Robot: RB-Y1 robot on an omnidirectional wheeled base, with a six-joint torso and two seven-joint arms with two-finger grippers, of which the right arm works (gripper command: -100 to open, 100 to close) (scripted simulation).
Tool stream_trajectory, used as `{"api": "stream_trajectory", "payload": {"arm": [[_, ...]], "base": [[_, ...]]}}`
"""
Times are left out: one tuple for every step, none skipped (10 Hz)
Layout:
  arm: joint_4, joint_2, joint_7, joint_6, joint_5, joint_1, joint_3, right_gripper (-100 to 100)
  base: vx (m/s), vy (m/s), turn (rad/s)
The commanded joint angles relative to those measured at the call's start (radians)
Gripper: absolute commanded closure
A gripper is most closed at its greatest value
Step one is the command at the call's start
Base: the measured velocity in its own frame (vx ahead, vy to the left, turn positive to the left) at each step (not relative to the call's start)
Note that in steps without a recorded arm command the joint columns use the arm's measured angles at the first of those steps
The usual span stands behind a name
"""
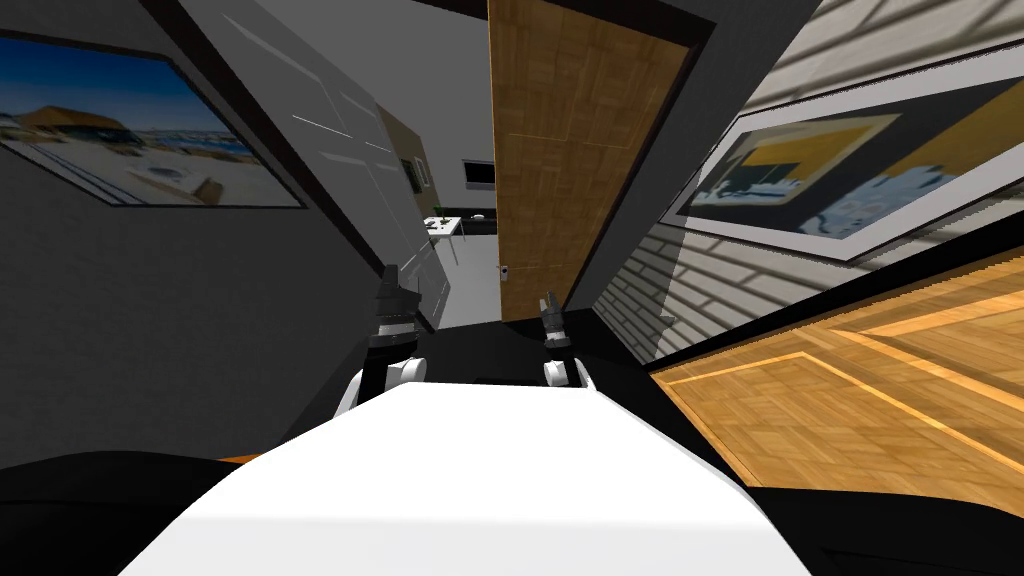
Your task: Push the door open
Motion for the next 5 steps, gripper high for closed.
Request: {"api": "stream_trajectory", "payload": {"arm": [[0.035,-0.003,-0.006,-0.007,0.003,-0.01,0.016,-100],[0.054,-0.005,-0.009,-0.011,0.004,-0.017,0.023,-100],[0.074,-0.006,-0.012,-0.015,0.004,-0.024,0.029,-100],[0.093,-0.007,-0.015,-0.019,0.005,-0.031,0.036,-100],[0.113,-0.009,-0.018,-0.024,0.006,-0.037,0.043,-100]], "base": [[0.137,0.057,-0.115],[0.108,0.052,-0.094],[0.087,0.052,-0.085],[0.087,0.045,-0.09],[0.095,0.04,-0.099]]}}
